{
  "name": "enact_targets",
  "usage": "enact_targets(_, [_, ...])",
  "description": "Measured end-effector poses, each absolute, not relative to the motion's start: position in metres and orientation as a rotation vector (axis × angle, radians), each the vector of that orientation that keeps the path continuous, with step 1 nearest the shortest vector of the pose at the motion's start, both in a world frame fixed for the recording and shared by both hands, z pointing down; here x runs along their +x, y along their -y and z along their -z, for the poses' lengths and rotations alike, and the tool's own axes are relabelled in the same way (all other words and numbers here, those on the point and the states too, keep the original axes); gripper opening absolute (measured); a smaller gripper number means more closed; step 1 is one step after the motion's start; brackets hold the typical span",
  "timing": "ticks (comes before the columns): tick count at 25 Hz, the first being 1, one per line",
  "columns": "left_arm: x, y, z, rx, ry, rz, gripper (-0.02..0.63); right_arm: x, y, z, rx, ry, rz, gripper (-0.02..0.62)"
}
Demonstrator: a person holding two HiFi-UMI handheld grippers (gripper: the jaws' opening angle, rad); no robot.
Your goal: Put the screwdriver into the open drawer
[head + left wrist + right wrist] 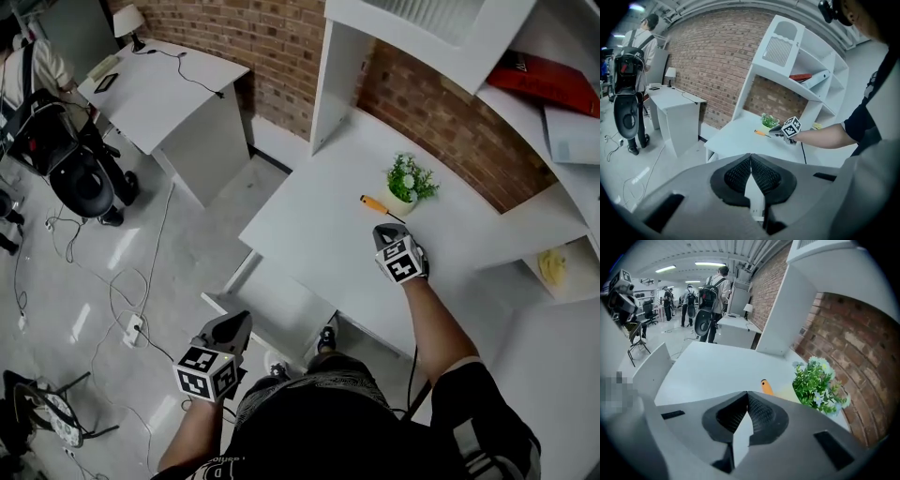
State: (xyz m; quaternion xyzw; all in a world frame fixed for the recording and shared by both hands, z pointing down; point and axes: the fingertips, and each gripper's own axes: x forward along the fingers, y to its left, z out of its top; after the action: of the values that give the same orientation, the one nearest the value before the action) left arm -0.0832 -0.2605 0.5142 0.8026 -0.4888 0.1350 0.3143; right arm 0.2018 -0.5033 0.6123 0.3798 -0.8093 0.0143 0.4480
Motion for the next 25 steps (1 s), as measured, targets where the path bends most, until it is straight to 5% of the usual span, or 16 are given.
enact_targets(8, [-0.076, 0.265, -0.526, 2.007, 1.364, -0.400, 0.018, 0.201, 0.572, -0.646, 0.871, 1.969, 0.027, 0.011])
enact_targets(25, [-0.082, 0.256, -0.535, 1.895, 1.461, -0.396, 0.018, 0.187, 0.624, -0.691, 0.704, 1.814, 0.052, 0.164])
